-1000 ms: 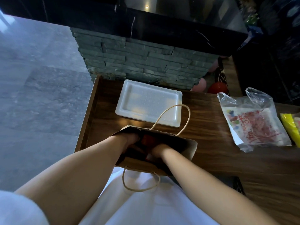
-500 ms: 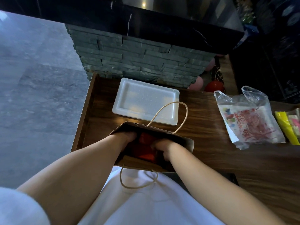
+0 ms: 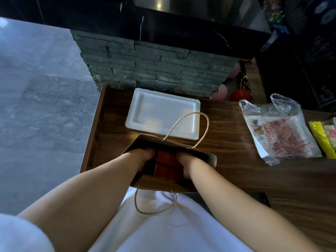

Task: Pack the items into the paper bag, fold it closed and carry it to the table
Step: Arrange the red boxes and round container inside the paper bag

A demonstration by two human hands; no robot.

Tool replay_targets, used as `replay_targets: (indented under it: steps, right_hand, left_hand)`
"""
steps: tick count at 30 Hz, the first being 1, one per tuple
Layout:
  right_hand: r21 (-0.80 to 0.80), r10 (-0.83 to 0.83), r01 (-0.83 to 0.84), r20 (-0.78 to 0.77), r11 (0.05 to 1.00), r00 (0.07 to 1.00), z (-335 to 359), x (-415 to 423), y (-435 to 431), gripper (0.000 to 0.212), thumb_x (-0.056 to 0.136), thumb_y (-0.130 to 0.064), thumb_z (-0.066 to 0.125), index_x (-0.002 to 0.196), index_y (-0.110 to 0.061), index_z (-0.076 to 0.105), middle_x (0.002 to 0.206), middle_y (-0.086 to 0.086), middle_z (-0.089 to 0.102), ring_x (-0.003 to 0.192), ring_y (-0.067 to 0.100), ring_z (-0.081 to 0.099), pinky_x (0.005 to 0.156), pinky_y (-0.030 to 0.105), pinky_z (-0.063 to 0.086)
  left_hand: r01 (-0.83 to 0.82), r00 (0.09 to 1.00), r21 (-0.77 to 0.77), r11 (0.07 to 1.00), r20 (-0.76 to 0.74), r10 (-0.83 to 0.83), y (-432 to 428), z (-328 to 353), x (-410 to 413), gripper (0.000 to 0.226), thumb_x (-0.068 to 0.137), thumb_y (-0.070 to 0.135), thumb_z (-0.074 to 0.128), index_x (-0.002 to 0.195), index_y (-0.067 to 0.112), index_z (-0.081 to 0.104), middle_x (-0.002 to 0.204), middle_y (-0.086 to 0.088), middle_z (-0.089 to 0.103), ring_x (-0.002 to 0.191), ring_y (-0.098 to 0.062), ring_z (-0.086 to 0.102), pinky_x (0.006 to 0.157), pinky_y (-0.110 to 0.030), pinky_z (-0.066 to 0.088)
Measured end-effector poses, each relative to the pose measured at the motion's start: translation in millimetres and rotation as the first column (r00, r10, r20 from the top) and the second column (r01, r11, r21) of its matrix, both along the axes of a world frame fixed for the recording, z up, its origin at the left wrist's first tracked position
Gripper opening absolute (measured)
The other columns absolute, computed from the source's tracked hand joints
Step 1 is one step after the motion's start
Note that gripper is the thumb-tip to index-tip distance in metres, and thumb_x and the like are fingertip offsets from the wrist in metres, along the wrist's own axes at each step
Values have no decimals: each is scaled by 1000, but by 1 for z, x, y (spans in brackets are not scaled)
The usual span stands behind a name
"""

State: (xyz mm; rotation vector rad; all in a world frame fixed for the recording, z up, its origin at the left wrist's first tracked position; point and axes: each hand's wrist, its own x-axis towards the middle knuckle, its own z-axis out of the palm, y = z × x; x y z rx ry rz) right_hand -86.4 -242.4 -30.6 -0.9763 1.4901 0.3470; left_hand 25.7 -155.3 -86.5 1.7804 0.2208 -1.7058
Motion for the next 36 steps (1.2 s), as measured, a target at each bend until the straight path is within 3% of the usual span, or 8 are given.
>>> replay_targets:
  steps: [5, 12, 16, 21, 25, 29, 33, 36]
  right_hand:
    - [38, 3, -3, -1, 999, 1000, 10, 0, -6, 35, 101, -33, 42, 124, -10, 55, 133, 13, 56, 123, 27, 51, 82, 33, 37]
    - [-116, 335, -336, -28, 935, 942, 10, 5, -19, 44, 101, -25, 34, 140, -5, 42, 147, 14, 43, 134, 30, 42, 111, 40, 34]
    - [-294, 754, -792, -257, 535, 604, 20, 10, -16, 39, 102, -12, 32, 133, 3, 48, 140, 22, 49, 128, 33, 47, 102, 35, 38]
    - [-277, 890, -960, -428, 37, 158, 13, 9, -7, 37, 83, -15, 63, 120, -9, 61, 121, 15, 63, 108, 31, 62, 87, 35, 52]
    - [-303, 907, -952, -386, 44, 165, 7, 15, -2, 41, 79, -23, 68, 117, -12, 63, 118, 15, 64, 102, 32, 63, 85, 38, 52]
    - [-282, 930, -959, -346, 25, 126, -1, 17, -2, 39, 79, -24, 67, 117, -14, 64, 115, 13, 65, 99, 31, 62, 82, 36, 51]
    - [-346, 922, -930, -308, 121, 234, -6, 20, -7, 38, 88, -23, 58, 125, -15, 57, 123, 14, 60, 109, 32, 58, 87, 36, 46]
    - [-340, 927, -923, -254, 181, 275, -7, 24, -7, 41, 92, -27, 53, 131, -14, 53, 130, 15, 56, 117, 32, 54, 97, 38, 43]
  left_hand:
    - [43, 998, 0, 999, 45, -43, -4, 1, -3, 31, 84, 44, 62, 98, 17, 69, 102, -14, 74, 93, -34, 70, 87, -50, 55]
    - [41, 996, -61, 997, 84, -35, 1, 13, -1, 20, 80, 35, 66, 81, 17, 75, 74, -8, 77, 63, -24, 74, 49, -28, 56]
    - [59, 932, -78, 995, 362, -26, -15, 15, -9, 9, 97, 17, 52, 98, 15, 60, 79, -3, 62, 64, -13, 55, 49, -16, 47]
    - [-243, 866, -225, 944, 389, 316, -28, 24, -15, 28, 98, 20, 46, 116, 9, 63, 118, -12, 64, 105, -25, 59, 99, -34, 46]
    - [-57, 921, -42, 998, 384, 68, -19, 18, -11, 33, 100, 20, 42, 121, 5, 62, 123, -19, 63, 116, -36, 57, 103, -40, 45]
    - [121, 903, 57, 991, 408, -133, -9, 17, -9, 28, 100, 13, 43, 122, 4, 57, 92, -11, 60, 87, -24, 58, 75, -33, 52]
    - [319, 805, 157, 935, 475, -354, -6, 20, -8, 31, 94, 10, 54, 124, 2, 57, 119, -20, 60, 114, -34, 56, 99, -36, 46]
    - [308, 828, 134, 942, 450, -335, -5, 18, -5, 24, 92, 15, 60, 115, 10, 62, 97, -8, 60, 89, -21, 58, 85, -33, 48]
